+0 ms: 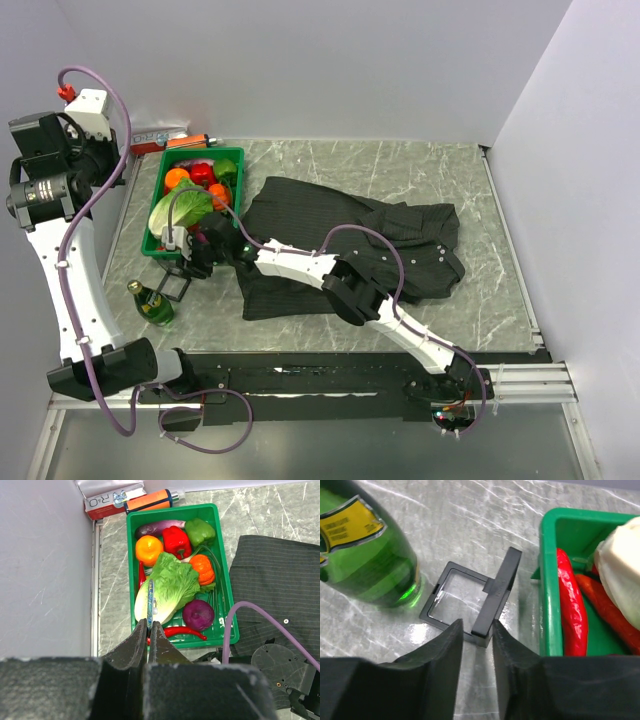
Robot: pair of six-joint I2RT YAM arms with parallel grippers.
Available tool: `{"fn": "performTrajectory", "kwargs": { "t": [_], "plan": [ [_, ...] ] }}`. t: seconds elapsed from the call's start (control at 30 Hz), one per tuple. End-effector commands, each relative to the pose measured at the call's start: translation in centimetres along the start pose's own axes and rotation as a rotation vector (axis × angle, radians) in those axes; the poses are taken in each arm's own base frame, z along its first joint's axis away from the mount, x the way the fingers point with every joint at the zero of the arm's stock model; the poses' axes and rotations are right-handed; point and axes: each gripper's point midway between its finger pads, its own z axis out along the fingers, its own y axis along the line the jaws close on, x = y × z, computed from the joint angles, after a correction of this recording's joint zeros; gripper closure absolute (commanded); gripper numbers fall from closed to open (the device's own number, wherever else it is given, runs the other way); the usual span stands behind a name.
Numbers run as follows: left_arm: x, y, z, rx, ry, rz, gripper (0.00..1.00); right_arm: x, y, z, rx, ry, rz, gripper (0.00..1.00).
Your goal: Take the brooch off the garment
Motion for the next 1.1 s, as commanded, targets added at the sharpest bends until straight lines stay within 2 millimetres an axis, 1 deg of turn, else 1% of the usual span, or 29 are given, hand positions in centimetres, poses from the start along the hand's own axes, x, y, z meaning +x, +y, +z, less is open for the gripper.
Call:
{"fn": "performTrajectory", "kwargs": {
  "t": [0.0, 0.03, 0.07, 0.1, 0.13, 0.17, 0.2, 0.23, 0.27, 0.3, 0.33, 0.37, 0.4, 0.43, 0.47, 0.5, 0.53, 0.57, 0.6, 0.63, 0.67, 0.73, 0.8, 0.87, 1.07],
  "plan": [
    [-1.3, 0.2, -1.0, -0.02, -0.039, 0.018, 0.99, -2.5, -1.7, 0.0, 0.082, -0.054, -0.005, 0.73],
    [-1.3, 0.2, -1.0, -0.019, -0.035, 0.015, 0.99, -2.7, -2.2, -0.2, 0.112, -0.049, 0.001, 0.84],
    [-1.3, 0.1, -1.1, -0.017, -0.034, 0.014, 0.99, -2.9, -2.5, -0.2, 0.13, -0.061, -0.004, 0.93],
    [-1.4, 0.1, -1.1, -0.016, -0.037, 0.017, 0.99, -2.8, -2.6, -0.4, 0.132, -0.057, 0.008, 0.93],
    [-1.4, 0.1, -1.1, -0.013, -0.038, 0.017, 0.99, -3.2, -2.5, -0.6, 0.125, -0.061, 0.008, 0.93],
    [-1.4, 0.0, -1.1, -0.009, -0.04, 0.019, 0.99, -2.5, -2.5, -0.8, 0.123, -0.045, 0.017, 0.93],
    [-1.3, -0.1, -1.1, -0.006, -0.04, 0.017, 0.99, -2.4, -2.7, -1.1, 0.127, -0.042, 0.023, 0.93],
    [-1.3, 0.0, -1.1, -0.008, -0.041, 0.017, 0.99, -3.0, -2.8, -1.7, 0.13, -0.047, 0.022, 0.93],
    [-1.5, 0.0, -1.2, -0.007, -0.047, 0.015, 0.99, -1.9, -2.6, -1.9, 0.124, -0.024, 0.035, 0.93],
    [-1.4, -0.2, -1.2, -0.003, -0.049, 0.014, 0.99, -1.7, -2.6, -2.2, 0.124, -0.014, 0.032, 0.93],
    [-1.5, -0.2, -1.2, -0.004, -0.052, 0.012, 0.99, -2.5, -2.7, -2.9, 0.131, -0.019, 0.022, 0.94],
    [-1.5, -0.3, -1.3, 0.002, -0.053, 0.009, 0.99, -1.3, -2.4, -3.2, 0.124, 0.007, 0.035, 0.94],
    [-1.4, -0.4, -1.3, 0.005, -0.054, 0.007, 0.99, -0.9, -2.5, -3.6, 0.125, 0.019, 0.026, 0.94],
    [-1.4, -0.5, -1.5, 0.006, -0.057, 0.011, 0.99, -1.5, -2.3, -4.2, 0.127, 0.017, 0.015, 0.94],
    [-1.3, -0.6, -1.5, 0.009, -0.057, 0.016, 0.99, 0.1, -1.7, -4.5, 0.119, 0.052, 0.024, 0.95],
    [-1.0, -0.6, -1.5, 0.012, -0.053, 0.018, 0.99, 0.5, -1.7, -4.8, 0.124, 0.065, 0.015, 0.95],
    [-1.0, -0.7, -1.7, 0.009, -0.058, 0.022, 0.99, 0.1, -1.8, -5.5, 0.131, 0.06, 0.006, 0.95],
    [-1.0, -0.8, -1.8, 0.012, -0.062, 0.03, 0.99, 1.5, -1.7, -5.9, 0.131, 0.086, 0.019, 0.96],
    [-0.6, -0.8, -1.7, 0.012, -0.056, 0.029, 0.99, 1.7, -1.6, -6.3, 0.123, 0.088, 0.02, 0.96],
    [-0.8, -0.9, -1.9, 0.012, -0.07, 0.033, 0.99, 1.2, -1.5, -6.8, 0.119, 0.08, 0.017, 0.95],
    [-0.8, -1.0, -2.0, 0.014, -0.075, 0.033, 0.99, 1.9, -1.6, -7.2, 0.118, 0.093, 0.029, 0.95],
    [-0.7, -1.2, -2.1, 0.021, -0.083, 0.035, 0.99, 1.7, -1.4, -7.6, 0.102, 0.093, 0.03, 0.95],
    [-0.9, -1.6, -2.2, 0.039, -0.093, 0.04, 0.99, 2.1, -1.3, -7.9, 0.095, 0.104, 0.032, 0.95],
    [-1.1, -1.7, -2.5, 0.044, -0.102, 0.043, 0.99, 1.8, -1.3, -8.0, 0.093, 0.099, 0.022, 0.94],
    [-0.5, -2.3, -3.2, 0.074, -0.084, 0.111, 0.99, 3.0, -0.3, -9.0, 0.049, 0.156, 0.021, 0.92]
  ]
}}
